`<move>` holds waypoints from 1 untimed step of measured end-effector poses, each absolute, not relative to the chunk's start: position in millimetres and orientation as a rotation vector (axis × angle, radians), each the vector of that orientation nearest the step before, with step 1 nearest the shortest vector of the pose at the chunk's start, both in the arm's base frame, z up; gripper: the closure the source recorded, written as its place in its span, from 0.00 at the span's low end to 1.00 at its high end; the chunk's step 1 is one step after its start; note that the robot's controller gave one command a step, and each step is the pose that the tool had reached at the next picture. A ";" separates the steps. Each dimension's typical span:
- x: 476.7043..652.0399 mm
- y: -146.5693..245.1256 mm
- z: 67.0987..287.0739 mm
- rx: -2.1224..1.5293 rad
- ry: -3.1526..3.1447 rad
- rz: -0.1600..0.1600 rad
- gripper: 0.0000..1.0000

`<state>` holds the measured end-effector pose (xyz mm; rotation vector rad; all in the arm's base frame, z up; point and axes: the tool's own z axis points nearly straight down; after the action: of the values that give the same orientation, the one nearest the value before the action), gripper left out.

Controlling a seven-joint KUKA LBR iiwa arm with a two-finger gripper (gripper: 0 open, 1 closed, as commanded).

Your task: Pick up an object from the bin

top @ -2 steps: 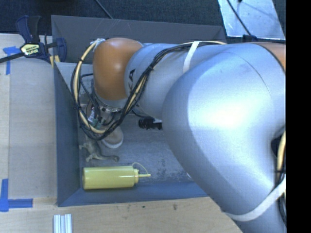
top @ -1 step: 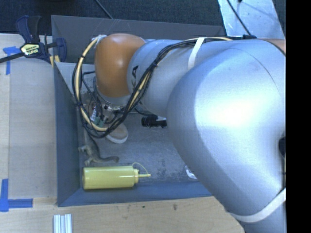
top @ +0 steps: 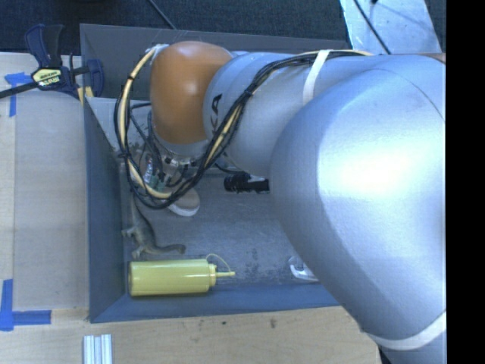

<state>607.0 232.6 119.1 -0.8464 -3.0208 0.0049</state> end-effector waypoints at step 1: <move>607.9 232.7 141.5 -0.847 -3.023 0.002 1.00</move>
Offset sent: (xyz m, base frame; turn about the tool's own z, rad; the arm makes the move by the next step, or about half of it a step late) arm 0.0001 0.0000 0.0597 0.0000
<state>607.9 232.7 141.5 -0.8471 -3.0229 0.0025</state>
